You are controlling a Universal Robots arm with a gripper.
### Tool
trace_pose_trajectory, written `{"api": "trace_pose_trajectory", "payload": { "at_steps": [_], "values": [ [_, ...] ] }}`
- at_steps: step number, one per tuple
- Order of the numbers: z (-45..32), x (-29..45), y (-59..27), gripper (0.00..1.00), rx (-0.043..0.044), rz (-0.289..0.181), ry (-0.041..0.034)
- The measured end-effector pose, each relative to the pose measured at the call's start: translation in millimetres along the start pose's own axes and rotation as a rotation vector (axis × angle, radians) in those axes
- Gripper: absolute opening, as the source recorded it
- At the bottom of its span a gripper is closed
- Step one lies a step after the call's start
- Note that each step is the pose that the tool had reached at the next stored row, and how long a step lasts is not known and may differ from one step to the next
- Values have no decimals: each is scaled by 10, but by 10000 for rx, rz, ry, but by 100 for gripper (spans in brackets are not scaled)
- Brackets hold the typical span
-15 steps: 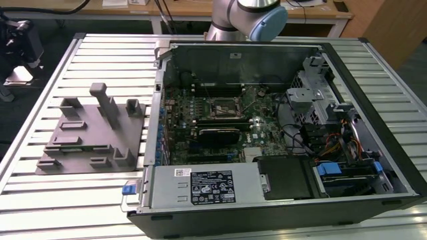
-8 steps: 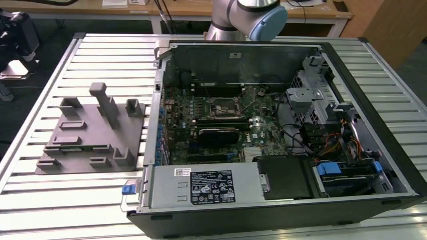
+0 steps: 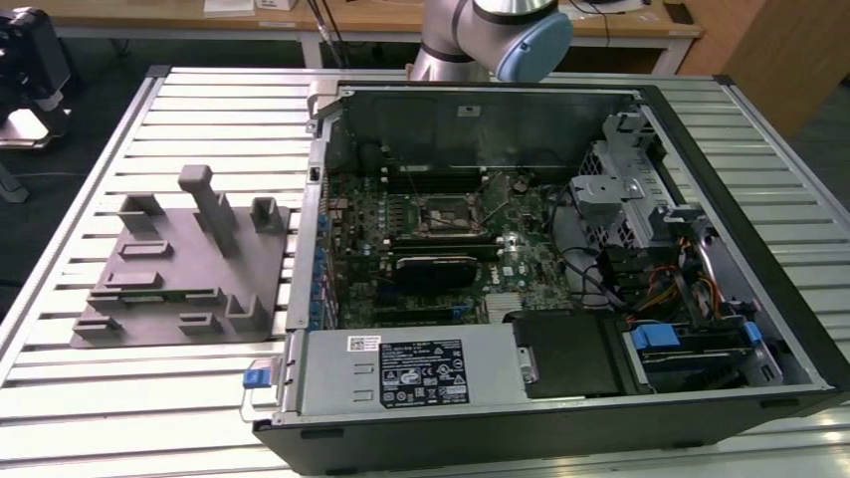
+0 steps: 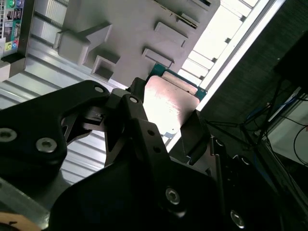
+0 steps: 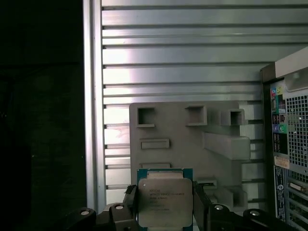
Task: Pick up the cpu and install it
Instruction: 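Pick up the cpu and move it towards the insertion slot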
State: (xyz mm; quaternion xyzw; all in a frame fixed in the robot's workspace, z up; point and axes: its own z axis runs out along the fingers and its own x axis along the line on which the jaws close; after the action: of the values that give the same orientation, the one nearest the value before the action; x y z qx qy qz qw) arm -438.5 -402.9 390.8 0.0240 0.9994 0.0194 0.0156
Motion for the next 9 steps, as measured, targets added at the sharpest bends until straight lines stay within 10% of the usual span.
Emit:
{"api": "trace_pose_trajectory", "payload": {
  "at_steps": [9],
  "values": [
    [-3, -60, 3, 54, 2, 0, 3]
  ]
}}
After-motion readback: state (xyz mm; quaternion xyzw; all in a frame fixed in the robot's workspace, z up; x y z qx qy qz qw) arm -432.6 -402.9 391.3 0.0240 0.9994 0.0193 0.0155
